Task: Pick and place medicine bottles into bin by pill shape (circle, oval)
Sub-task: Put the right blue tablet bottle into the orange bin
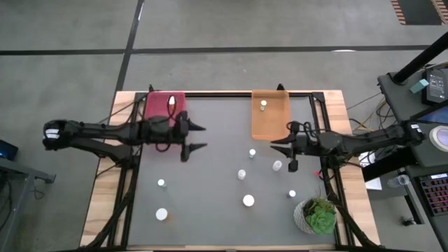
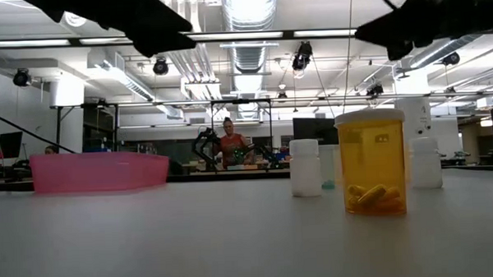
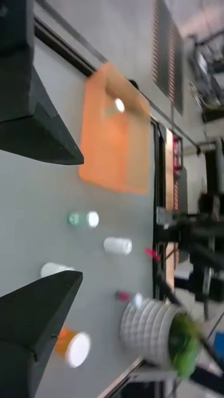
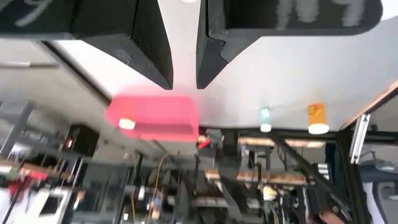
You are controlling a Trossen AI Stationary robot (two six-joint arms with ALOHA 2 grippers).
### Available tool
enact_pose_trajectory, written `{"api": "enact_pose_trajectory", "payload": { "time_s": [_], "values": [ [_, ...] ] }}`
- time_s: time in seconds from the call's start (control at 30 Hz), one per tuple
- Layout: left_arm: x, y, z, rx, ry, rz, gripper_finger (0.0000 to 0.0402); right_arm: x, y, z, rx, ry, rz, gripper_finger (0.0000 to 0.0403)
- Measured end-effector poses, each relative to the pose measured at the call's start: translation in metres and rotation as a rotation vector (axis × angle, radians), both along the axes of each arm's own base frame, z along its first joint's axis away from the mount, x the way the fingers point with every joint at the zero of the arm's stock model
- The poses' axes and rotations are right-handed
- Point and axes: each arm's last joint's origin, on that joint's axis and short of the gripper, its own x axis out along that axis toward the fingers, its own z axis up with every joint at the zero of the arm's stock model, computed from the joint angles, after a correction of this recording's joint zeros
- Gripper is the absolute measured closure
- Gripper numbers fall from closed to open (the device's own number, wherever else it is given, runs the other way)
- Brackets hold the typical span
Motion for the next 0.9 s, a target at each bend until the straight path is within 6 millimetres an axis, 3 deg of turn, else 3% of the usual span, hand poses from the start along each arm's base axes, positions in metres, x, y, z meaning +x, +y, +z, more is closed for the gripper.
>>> {"api": "enact_pose_trajectory", "payload": {
  "time_s": [0.47,0.73,0.9],
  "values": [
    [-0.002,-0.008,-0.005,0.247,0.022,-0.094,0.0125,0.053,0.014,0.02,0.058,0.178,0.025,0.0339],
    [-0.003,-0.007,-0.011,0.278,0.041,-0.098,0.0125,0.083,0.031,0.039,0.134,0.354,0.033,0.0339],
    [-0.004,-0.007,-0.016,0.242,0.051,-0.09,0.0125,0.098,0.035,0.047,0.273,0.485,-0.038,0.0339]
  ]
}}
